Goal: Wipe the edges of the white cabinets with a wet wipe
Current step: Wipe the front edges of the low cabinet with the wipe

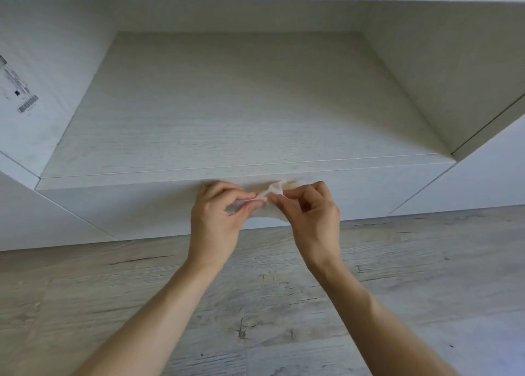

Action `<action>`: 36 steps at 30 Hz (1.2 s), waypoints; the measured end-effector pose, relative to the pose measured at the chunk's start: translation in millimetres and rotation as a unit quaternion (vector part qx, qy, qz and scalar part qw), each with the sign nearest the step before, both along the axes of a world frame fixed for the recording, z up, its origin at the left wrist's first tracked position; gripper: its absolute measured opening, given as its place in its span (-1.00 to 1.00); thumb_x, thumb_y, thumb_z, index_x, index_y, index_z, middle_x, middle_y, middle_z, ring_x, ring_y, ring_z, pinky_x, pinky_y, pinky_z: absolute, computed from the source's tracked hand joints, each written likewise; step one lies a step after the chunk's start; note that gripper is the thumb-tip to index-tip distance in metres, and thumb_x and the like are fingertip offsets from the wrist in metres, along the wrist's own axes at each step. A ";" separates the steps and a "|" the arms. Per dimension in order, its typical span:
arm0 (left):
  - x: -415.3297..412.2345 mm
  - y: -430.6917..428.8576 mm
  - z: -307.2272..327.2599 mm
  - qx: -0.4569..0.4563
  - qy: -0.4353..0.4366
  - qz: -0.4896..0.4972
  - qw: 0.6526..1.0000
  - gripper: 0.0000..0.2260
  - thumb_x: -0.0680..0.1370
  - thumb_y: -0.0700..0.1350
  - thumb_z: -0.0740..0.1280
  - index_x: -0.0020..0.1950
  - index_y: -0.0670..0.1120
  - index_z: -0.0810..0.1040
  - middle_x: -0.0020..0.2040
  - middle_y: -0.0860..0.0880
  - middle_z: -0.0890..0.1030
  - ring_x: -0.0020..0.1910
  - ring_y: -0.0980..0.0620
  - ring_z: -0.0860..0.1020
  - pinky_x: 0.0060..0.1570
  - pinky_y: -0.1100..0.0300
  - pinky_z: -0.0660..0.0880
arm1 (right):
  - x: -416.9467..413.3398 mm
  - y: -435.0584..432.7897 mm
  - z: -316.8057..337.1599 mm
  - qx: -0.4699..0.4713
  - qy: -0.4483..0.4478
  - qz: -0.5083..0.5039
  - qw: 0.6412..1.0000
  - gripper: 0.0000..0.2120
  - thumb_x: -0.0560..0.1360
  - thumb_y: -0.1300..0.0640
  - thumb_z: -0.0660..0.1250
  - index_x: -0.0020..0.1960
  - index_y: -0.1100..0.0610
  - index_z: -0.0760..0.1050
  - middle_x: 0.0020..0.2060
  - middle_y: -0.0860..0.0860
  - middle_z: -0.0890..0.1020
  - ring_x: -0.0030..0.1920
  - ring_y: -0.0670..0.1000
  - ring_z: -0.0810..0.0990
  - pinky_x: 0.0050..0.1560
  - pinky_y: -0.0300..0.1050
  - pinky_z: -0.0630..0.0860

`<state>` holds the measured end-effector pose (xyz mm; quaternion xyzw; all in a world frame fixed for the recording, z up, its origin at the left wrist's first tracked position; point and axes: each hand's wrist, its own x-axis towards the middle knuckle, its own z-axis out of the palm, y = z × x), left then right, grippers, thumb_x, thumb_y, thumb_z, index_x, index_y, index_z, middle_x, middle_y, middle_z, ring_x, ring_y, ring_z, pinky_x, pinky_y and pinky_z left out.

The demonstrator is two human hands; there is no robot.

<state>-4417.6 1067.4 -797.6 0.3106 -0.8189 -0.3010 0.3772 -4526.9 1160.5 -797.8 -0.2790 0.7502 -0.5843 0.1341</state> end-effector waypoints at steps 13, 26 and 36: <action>6.8 7.4 3.6 0.128 0.034 0.115 0.985 -0.85 0.33 -0.15 0.52 -0.12 -0.03 0.67 -0.09 0.06 0.41 -0.10 0.31 0.40 -0.05 0.55 0.30 | 21.2 -13.3 2.3 0.073 0.166 -0.016 0.983 -0.90 0.34 0.08 0.50 -0.19 0.10 0.66 -0.15 -0.01 0.46 -0.10 0.03 0.38 -0.08 -0.13 0.39; 7.4 7.0 7.8 0.148 0.011 0.101 0.984 -0.83 0.33 -0.10 0.52 -0.17 0.10 0.61 -0.11 0.11 0.40 -0.11 0.18 0.41 -0.06 0.59 0.25 | 8.1 -6.4 1.6 0.082 0.037 -0.022 0.996 -0.73 0.28 -0.08 0.51 -0.24 0.03 0.48 -0.10 -0.20 0.26 -0.04 -0.11 0.39 -0.05 -0.40 0.38; 12.7 -2.7 0.9 0.072 0.002 0.094 0.993 -0.78 0.32 -0.09 0.52 -0.08 0.09 0.63 -0.17 0.12 0.35 -0.08 0.06 0.43 -0.08 0.51 0.28 | 17.7 -13.5 3.3 0.094 0.118 -0.002 0.989 -0.76 0.30 -0.06 0.50 -0.20 0.08 0.59 -0.09 -0.01 0.40 -0.03 0.01 0.32 0.04 -0.15 0.37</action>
